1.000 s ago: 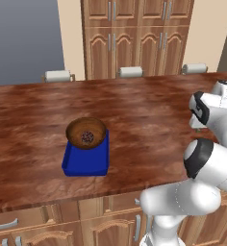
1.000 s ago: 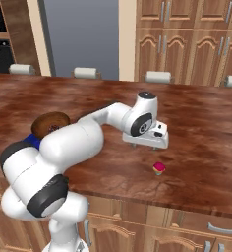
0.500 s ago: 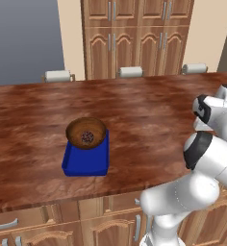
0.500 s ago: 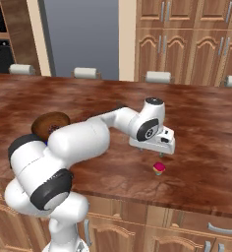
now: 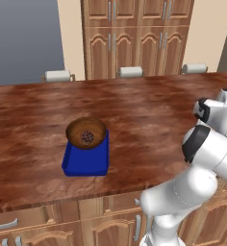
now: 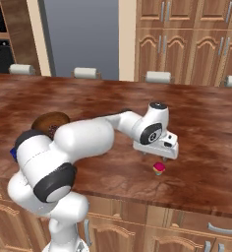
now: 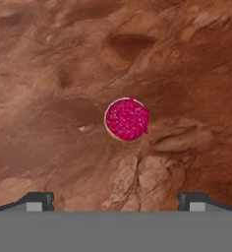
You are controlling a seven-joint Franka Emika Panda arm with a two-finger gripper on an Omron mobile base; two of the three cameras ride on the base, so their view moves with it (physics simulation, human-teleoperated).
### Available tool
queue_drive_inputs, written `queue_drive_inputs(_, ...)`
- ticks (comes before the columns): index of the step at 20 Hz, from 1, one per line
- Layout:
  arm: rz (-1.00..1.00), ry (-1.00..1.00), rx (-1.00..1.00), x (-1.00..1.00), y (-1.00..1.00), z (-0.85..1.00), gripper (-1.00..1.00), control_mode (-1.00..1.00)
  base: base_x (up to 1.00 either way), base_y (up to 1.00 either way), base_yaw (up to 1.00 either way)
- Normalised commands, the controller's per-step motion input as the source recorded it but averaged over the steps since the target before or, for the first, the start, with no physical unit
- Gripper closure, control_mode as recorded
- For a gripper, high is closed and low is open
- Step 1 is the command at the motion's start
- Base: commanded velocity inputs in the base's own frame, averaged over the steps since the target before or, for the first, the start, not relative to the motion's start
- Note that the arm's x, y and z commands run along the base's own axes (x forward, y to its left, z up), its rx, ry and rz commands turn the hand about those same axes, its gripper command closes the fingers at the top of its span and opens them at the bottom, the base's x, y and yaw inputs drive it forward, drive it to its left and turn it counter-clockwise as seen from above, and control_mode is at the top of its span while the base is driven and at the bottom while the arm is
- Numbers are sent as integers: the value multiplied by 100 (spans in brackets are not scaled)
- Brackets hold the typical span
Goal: Place the bowl with cake and the cupcake onto the tray.
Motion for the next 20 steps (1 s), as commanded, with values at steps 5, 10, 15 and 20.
queue_drive_inputs(5, -4, 4, 0, 11, -6, -15, -100, -100, 0, 0, 0)
queue_drive_inputs(10, -6, 3, 0, 21, 0, -16, -100, -100, 0, 0, 0)
queue_drive_inputs(15, -5, 0, 0, 17, -6, -20, -100, -100, 0, 0, 0)
queue_drive_inputs(20, -4, 0, 0, 8, -13, -24, -100, -100, 0, 0, 0)
